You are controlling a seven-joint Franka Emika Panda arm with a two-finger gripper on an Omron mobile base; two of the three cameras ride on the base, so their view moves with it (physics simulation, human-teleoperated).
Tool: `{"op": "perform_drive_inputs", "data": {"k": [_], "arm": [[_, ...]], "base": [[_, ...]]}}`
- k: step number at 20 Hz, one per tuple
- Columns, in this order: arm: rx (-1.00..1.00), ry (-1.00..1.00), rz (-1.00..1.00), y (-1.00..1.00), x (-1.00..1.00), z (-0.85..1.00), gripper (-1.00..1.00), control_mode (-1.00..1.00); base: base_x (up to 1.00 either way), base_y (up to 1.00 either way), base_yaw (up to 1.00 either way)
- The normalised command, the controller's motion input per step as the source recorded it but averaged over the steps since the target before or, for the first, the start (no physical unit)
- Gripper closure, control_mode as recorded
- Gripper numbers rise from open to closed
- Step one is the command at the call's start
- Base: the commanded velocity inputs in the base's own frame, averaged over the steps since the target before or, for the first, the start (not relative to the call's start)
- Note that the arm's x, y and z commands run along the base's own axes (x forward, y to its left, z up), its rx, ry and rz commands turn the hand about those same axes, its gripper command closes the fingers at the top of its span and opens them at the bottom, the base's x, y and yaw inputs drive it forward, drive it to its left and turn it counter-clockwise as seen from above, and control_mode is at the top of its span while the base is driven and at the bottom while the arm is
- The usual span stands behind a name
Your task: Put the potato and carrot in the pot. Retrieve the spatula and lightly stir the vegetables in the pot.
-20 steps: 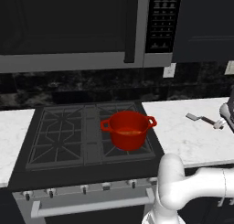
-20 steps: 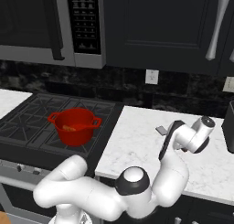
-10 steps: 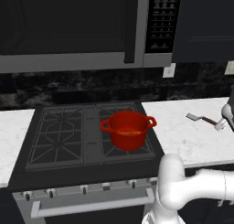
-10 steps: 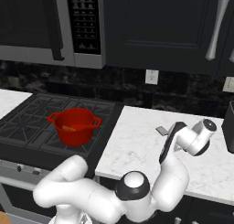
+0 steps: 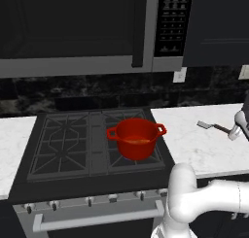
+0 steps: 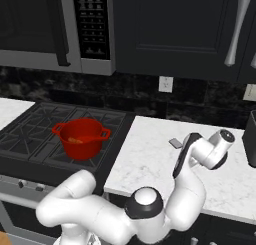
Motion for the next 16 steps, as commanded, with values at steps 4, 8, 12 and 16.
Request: {"op": "perform_drive_inputs", "data": {"k": [4, 8, 12, 16], "arm": [[0.00, -0.02, 0.11, 0.00, -0.30, -0.36, 1.00, -1.00], [0.00, -0.22, 0.02, 0.07, -0.69, 0.05, 1.00, -1.00], [0.00, -0.30, 0.00, 0.34, -0.66, 0.26, 1.00, -1.00], [-0.04, -0.41, 0.00, 0.81, -0.71, 0.08, 1.00, -1.00]], "base": [[0.00, 0.00, 0.00], [0.00, 0.00, 0.00], [0.00, 0.00, 0.00], [0.00, 0.00, 0.00]]}}
